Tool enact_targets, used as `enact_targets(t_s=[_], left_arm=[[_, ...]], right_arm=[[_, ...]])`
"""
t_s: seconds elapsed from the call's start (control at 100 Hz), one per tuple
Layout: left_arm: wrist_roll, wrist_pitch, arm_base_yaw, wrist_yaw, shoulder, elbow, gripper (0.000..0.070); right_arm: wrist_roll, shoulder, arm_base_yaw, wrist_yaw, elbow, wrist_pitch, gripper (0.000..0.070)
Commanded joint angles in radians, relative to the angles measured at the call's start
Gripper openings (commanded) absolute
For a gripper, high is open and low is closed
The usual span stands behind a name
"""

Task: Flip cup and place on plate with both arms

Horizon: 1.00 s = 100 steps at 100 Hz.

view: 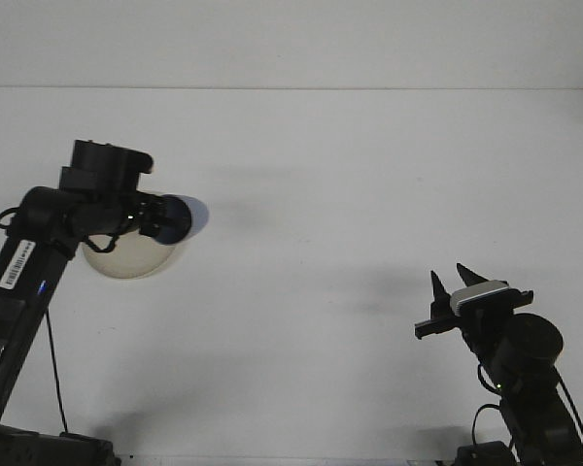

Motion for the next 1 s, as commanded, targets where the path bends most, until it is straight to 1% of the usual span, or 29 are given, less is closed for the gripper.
enact_targets(t_s=[0.0,0.14,0.34,0.52,0.75,0.78,0.81,0.84,0.89,0.91,0.93,0.97,0.99], left_arm=[[0.019,-0.016,0.068,-0.002,0.019,0.013,0.0013],[0.018,0.002,0.182,-0.002,0.062,0.009,0.0013],[0.039,0.0,0.258,-0.002,0.189,0.009,0.0013],[0.048,0.001,0.295,-0.007,0.304,0.01,0.0013],[0.051,0.03,0.319,-0.011,0.369,0.01,0.0022],[0.051,0.032,0.321,-0.01,0.371,0.01,0.0045],[0.051,0.036,0.321,-0.01,0.373,0.01,0.0096],[0.05,0.043,0.322,-0.01,0.374,0.01,0.0172],[0.048,0.059,0.326,-0.006,0.373,0.013,0.0322],[0.047,0.061,0.328,-0.006,0.372,0.016,0.036],[0.039,0.062,0.331,-0.006,0.369,0.023,0.0414],[0.026,0.061,0.336,-0.006,0.363,0.035,0.046],[0.024,0.06,0.338,-0.006,0.36,0.044,0.047]], right_arm=[[0.003,0.004,0.002,0.0,0.005,0.009,0.0299],[0.003,0.004,0.002,0.0,0.005,0.01,0.0299],[0.003,0.004,0.002,-0.001,0.005,0.009,0.0299],[0.003,0.004,0.002,-0.001,0.005,0.009,0.0299],[0.003,0.004,0.002,-0.002,0.005,0.009,0.0299],[0.003,0.004,0.002,-0.001,0.005,0.009,0.0299],[0.003,0.004,0.002,-0.001,0.005,0.009,0.0299],[0.003,0.004,0.002,-0.001,0.005,0.009,0.0299],[0.003,0.004,0.002,-0.001,0.005,0.009,0.0299],[0.003,0.004,0.002,-0.001,0.005,0.009,0.0299],[0.003,0.004,0.002,-0.001,0.005,0.009,0.0299],[0.003,0.004,0.002,-0.001,0.005,0.009,0.0299],[0.003,0.004,0.002,-0.001,0.005,0.009,0.0299]])
